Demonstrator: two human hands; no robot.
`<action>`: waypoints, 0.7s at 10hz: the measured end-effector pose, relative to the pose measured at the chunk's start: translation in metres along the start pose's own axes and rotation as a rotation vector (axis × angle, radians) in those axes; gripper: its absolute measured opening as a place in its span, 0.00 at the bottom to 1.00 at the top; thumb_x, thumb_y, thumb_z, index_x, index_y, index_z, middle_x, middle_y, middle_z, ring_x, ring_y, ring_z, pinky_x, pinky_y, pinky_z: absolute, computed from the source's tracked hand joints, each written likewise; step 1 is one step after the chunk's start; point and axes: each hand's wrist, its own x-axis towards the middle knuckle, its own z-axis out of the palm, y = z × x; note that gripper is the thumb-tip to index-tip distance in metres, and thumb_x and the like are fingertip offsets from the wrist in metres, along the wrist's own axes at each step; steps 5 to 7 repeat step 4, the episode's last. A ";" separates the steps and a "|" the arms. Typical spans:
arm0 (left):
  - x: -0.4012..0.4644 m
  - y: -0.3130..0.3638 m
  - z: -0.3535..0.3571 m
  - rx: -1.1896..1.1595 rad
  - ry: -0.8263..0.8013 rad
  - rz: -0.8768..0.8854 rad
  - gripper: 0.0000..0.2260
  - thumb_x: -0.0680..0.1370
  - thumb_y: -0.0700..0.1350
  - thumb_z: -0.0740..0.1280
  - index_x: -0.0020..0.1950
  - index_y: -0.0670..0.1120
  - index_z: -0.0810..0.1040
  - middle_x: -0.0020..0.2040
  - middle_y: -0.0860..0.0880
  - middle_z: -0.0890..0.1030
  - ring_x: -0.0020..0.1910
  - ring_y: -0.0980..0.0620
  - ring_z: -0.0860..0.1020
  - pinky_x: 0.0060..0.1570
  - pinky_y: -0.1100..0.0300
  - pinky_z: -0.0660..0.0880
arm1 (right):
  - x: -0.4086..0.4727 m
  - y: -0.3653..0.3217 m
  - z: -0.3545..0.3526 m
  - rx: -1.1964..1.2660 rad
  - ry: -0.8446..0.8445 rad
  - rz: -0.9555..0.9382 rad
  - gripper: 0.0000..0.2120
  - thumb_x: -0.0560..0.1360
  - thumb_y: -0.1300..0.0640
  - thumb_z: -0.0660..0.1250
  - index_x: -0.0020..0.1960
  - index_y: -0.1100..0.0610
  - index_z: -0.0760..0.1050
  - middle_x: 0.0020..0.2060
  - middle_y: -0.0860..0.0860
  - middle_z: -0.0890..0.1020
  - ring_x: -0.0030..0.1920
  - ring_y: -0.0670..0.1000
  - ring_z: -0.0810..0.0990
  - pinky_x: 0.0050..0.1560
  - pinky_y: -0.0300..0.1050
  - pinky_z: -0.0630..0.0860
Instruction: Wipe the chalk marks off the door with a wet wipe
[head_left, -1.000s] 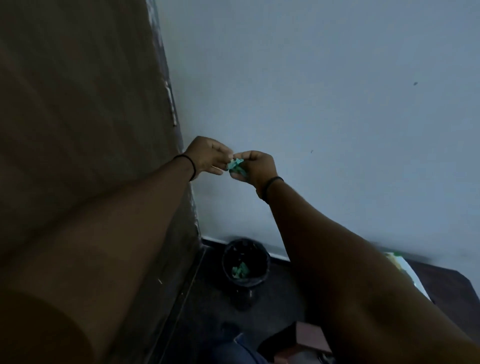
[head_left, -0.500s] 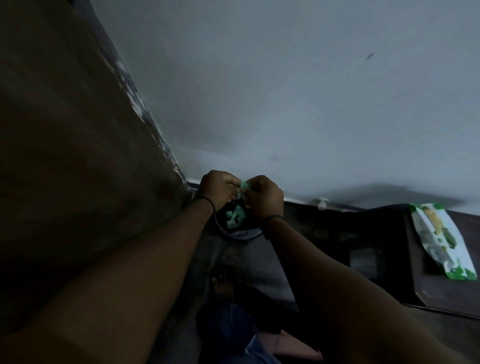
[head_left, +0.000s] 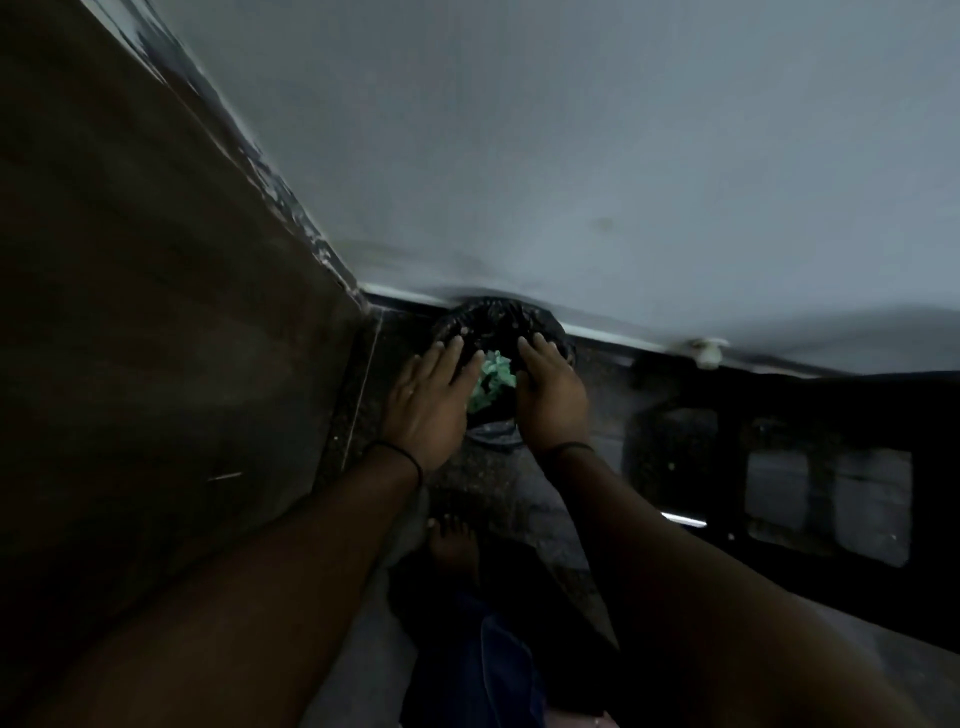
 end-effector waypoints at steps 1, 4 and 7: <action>-0.013 0.004 -0.011 0.022 0.044 -0.055 0.35 0.79 0.48 0.61 0.80 0.51 0.43 0.80 0.47 0.42 0.79 0.45 0.44 0.76 0.46 0.47 | -0.014 -0.011 -0.013 -0.142 -0.033 -0.052 0.23 0.78 0.60 0.60 0.73 0.52 0.66 0.74 0.55 0.65 0.75 0.55 0.60 0.73 0.54 0.59; -0.057 0.001 -0.107 0.168 0.309 -0.103 0.43 0.73 0.58 0.66 0.80 0.48 0.45 0.80 0.46 0.44 0.79 0.44 0.43 0.76 0.42 0.46 | -0.039 -0.071 -0.074 -0.361 -0.017 -0.192 0.34 0.77 0.46 0.61 0.78 0.47 0.48 0.78 0.52 0.48 0.77 0.53 0.44 0.74 0.61 0.41; -0.057 0.001 -0.107 0.168 0.309 -0.103 0.43 0.73 0.58 0.66 0.80 0.48 0.45 0.80 0.46 0.44 0.79 0.44 0.43 0.76 0.42 0.46 | -0.039 -0.071 -0.074 -0.361 -0.017 -0.192 0.34 0.77 0.46 0.61 0.78 0.47 0.48 0.78 0.52 0.48 0.77 0.53 0.44 0.74 0.61 0.41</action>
